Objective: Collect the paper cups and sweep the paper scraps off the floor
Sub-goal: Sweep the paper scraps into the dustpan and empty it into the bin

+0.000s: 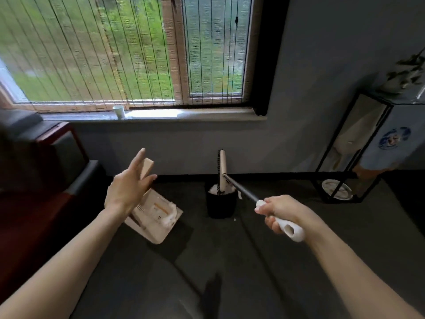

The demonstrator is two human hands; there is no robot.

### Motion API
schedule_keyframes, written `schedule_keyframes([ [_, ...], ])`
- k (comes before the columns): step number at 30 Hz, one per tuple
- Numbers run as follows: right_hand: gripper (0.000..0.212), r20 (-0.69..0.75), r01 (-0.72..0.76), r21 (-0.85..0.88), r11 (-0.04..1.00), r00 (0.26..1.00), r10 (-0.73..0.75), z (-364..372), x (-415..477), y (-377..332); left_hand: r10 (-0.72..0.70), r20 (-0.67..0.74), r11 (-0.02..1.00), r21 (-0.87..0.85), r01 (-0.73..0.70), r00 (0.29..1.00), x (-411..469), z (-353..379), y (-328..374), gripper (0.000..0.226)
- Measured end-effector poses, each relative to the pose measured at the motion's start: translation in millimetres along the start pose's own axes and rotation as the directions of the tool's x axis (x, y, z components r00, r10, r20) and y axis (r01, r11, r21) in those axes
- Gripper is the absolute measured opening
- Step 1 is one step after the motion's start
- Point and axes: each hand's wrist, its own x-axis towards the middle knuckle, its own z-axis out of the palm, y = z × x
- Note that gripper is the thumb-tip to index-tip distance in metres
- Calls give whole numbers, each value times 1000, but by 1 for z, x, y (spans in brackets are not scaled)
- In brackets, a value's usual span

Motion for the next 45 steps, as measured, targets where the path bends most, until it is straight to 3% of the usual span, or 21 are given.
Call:
schedule_keyframes([
  [5, 55, 30, 10, -74, 997, 1000, -8, 49, -50, 47, -159, 50, 986, 68, 155, 986, -101, -28, -59, 56],
  [12, 47, 180, -37, -217, 975, 981, 77, 100, -127, 114, -463, 47, 886, 63, 460, 885, -278, -89, -93, 52],
  [18, 51, 342, -2, -451, 893, 923, 175, 116, -179, 189, -608, -95, 788, 54, 614, 788, -444, -132, -81, 53],
  [24, 33, 531, 158, -622, 767, 805, 265, 128, -255, 277, -748, -299, 615, 25, 788, 593, -616, -166, -38, 51],
  [28, 16, 621, 379, -737, 560, 708, 337, 158, -329, 327, -790, -414, 505, -24, 863, 451, -728, -206, -8, 49],
  [34, 15, 768, 717, -624, 310, 491, 411, 195, -464, 478, -834, -530, 291, -183, 939, 155, -912, -275, 32, 48],
  [37, 25, 783, 769, -566, 298, 388, 487, 214, -533, 558, -838, -546, 239, -338, 910, 17, -1023, -314, 59, 48],
  [39, 31, 783, 762, -550, 342, 328, 528, 233, -578, 605, -836, -548, 229, -401, 887, -32, -1094, -338, 74, 48],
  [42, 24, 765, 809, -498, 312, 241, 597, 264, -657, 675, -800, -584, 146, -414, 899, -138, -1196, -369, 95, 50],
  [45, 20, 731, 849, -449, 278, 170, 660, 291, -732, 738, -767, -610, 45, -363, 931, -200, -1281, -397, 103, 53],
])
